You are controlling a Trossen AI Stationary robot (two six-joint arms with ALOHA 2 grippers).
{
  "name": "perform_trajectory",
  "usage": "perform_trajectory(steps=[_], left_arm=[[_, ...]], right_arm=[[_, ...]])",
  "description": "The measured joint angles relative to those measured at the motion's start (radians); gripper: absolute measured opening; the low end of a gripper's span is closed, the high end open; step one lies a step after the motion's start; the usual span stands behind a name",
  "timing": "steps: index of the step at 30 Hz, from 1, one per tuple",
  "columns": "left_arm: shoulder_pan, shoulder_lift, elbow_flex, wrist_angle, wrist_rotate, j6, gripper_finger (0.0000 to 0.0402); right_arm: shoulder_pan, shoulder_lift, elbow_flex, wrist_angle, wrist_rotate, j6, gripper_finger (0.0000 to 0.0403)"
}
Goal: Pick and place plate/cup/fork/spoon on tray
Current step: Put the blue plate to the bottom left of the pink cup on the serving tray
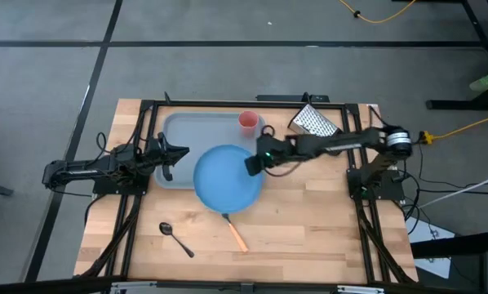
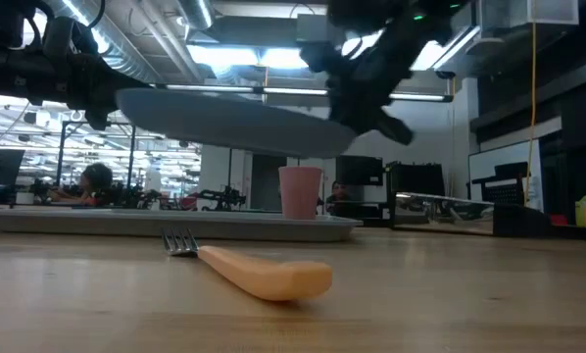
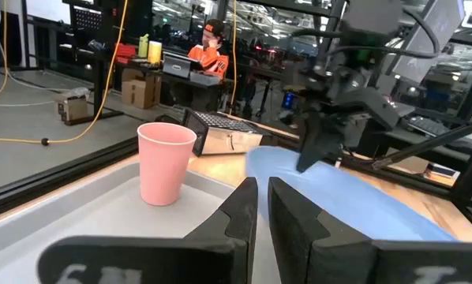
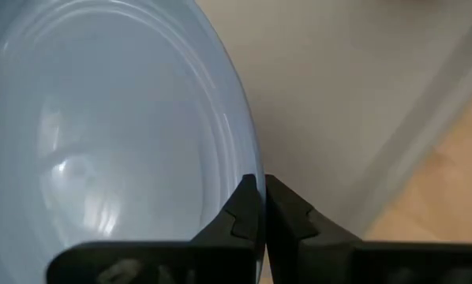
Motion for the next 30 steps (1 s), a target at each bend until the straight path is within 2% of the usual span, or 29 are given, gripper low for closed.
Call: perform_trajectory(steps=[11, 17, 30], left_arm=[[0.000, 0.000, 0.000, 0.000, 0.000, 0.000, 0.0027], [0.000, 0.000, 0.000, 0.000, 0.000, 0.000, 0.0027], [0.000, 0.000, 0.000, 0.000, 0.000, 0.000, 0.0027]], right_arm=[[-0.123, 0.268, 0.312, -0.135, -0.068, -0.095, 0.0006], [-0.156, 0.363, 0.433, -0.130, -0.082, -0.144, 0.0006], [-0.223, 0.499, 0.544, -0.111, -0.059, -0.151, 0.0007]])
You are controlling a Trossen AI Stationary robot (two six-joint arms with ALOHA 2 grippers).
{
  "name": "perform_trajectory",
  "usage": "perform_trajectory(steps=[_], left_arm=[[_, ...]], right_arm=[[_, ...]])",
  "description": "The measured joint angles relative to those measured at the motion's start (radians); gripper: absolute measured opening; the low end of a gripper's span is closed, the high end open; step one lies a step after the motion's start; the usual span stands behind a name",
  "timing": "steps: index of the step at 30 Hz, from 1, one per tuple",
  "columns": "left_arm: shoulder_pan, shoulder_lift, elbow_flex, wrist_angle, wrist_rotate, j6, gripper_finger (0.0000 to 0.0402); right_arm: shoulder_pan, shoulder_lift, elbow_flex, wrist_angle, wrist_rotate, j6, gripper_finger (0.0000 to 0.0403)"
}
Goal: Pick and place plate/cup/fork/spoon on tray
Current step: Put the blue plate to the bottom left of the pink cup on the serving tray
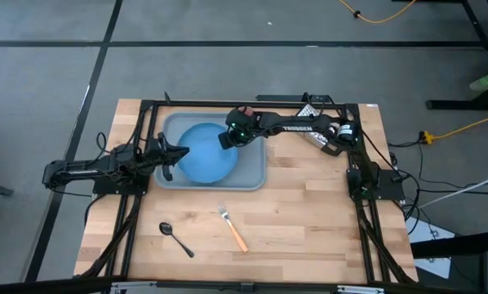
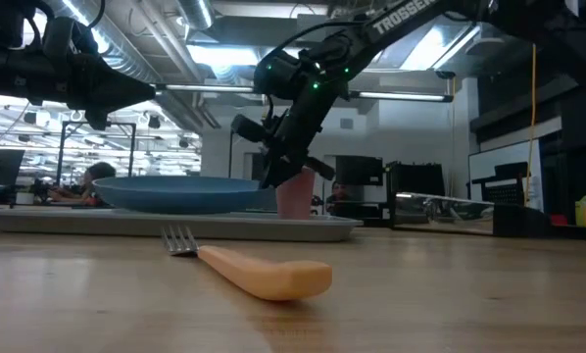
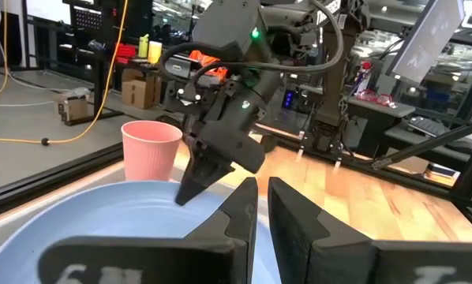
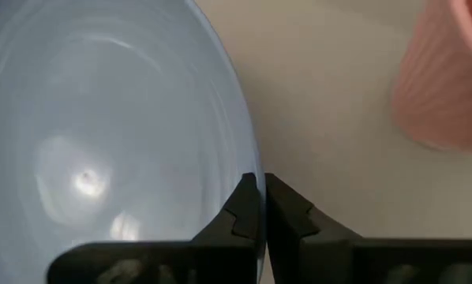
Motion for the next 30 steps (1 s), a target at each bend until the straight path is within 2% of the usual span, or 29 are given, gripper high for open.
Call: perform_trajectory(steps=[4, 11, 18, 30], left_arm=[[0.000, 0.000, 0.000, 0.000, 0.000, 0.000, 0.0028], [0.000, 0.000, 0.000, 0.000, 0.000, 0.000, 0.0027], [0.000, 0.000, 0.000, 0.000, 0.000, 0.000, 0.0027], [0.000, 0.000, 0.000, 0.000, 0.000, 0.000, 0.0027]], right_arm=[[0.001, 0.003, 0.000, 0.008, -0.003, -0.001, 0.0022], [0.004, 0.003, 0.001, 0.015, -0.006, -0.020, 0.0014], [0.004, 0.003, 0.001, 0.012, -0.005, -0.019, 0.0029], [0.012, 0.003, 0.001, 0.017, 0.006, -0.016, 0.0032]])
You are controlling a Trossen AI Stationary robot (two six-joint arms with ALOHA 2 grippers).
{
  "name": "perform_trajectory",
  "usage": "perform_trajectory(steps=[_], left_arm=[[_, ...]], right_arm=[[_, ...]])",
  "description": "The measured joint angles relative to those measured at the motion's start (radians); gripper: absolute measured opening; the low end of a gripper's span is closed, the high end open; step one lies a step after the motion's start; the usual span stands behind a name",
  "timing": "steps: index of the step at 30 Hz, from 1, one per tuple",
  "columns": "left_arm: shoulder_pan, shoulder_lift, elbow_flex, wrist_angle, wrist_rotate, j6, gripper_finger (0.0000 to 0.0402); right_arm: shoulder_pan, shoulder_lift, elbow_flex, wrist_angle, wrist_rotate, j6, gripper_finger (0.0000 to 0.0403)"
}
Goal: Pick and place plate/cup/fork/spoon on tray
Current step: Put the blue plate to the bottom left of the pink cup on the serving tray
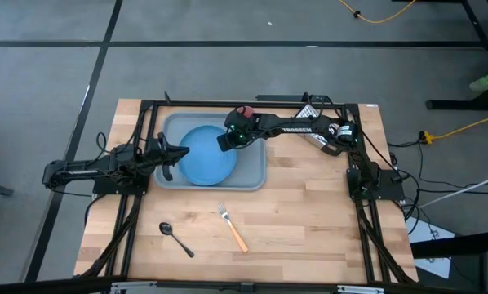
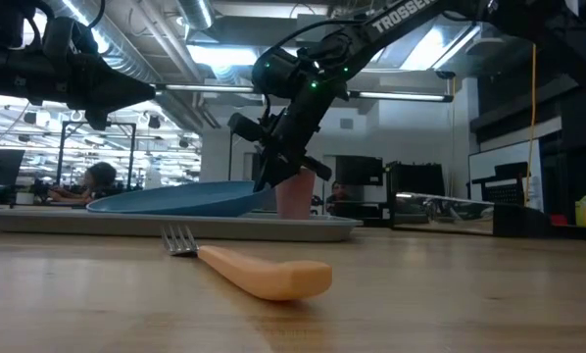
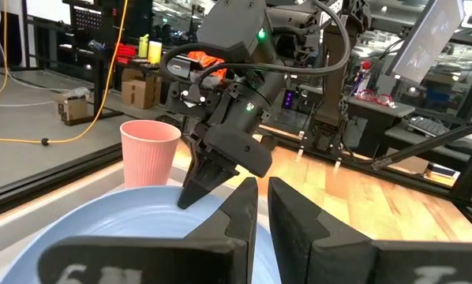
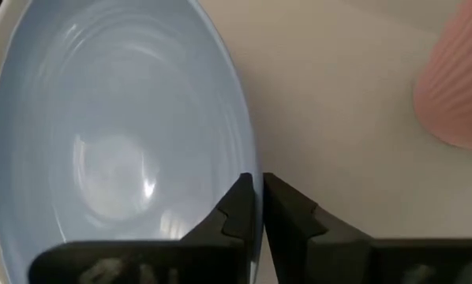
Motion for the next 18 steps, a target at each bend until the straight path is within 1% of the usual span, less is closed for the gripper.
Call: perform_trajectory(steps=[15, 18], left_arm=[[0.000, 0.000, 0.000, 0.000, 0.000, 0.000, 0.0027], [0.000, 0.000, 0.000, 0.000, 0.000, 0.000, 0.0027]], right_arm=[[0.008, 0.000, 0.000, 0.028, 0.010, -0.004, 0.0033], [0.013, 0.000, 0.000, 0.038, 0.035, -0.008, 0.0033]])
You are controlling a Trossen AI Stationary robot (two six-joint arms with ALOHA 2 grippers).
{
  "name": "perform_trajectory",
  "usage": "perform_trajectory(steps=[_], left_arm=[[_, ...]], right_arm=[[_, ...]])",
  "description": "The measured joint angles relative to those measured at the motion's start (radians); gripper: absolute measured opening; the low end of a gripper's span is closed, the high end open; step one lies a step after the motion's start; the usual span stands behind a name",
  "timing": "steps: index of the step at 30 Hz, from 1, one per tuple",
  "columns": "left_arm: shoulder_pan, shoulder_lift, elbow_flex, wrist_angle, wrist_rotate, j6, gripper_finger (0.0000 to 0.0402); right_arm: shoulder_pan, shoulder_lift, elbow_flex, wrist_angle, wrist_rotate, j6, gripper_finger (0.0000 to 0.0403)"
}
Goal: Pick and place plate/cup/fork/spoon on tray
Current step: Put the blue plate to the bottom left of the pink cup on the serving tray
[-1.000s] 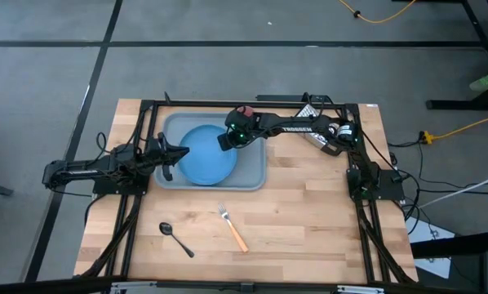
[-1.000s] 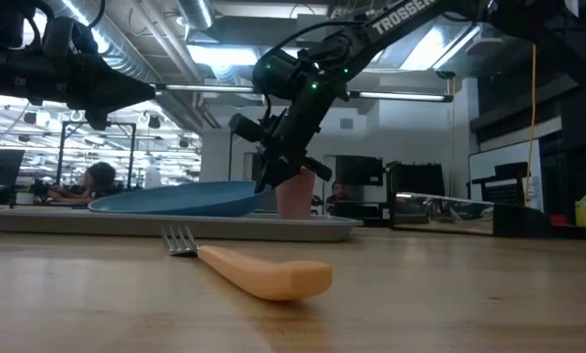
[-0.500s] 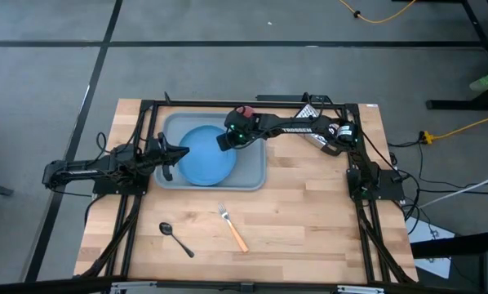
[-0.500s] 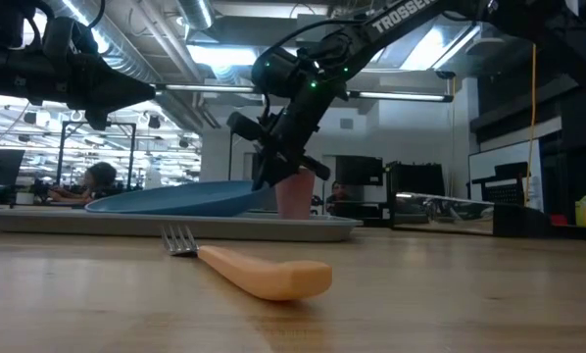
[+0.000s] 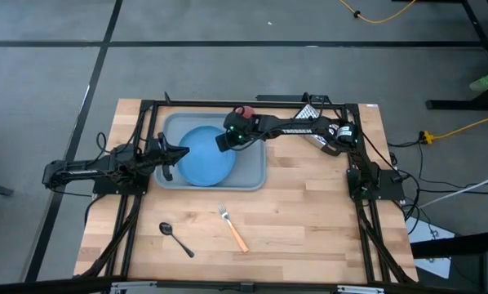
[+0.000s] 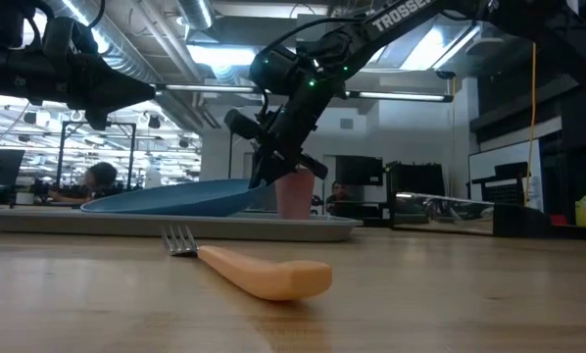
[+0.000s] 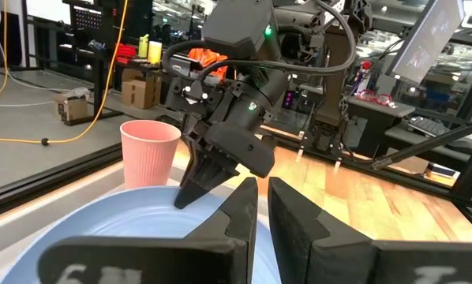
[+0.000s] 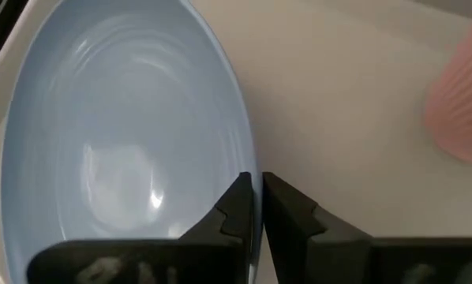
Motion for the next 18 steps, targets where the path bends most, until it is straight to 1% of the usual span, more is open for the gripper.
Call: perform_trajectory(steps=[3, 18], left_arm=[[0.000, 0.000, 0.000, 0.000, 0.000, 0.000, 0.0027], [0.000, 0.000, 0.000, 0.000, 0.000, 0.000, 0.0028]], right_arm=[[0.008, 0.000, 0.000, 0.010, 0.027, -0.001, 0.0033], [0.018, -0.001, -0.001, 0.063, 0.037, -0.048, 0.0036]])
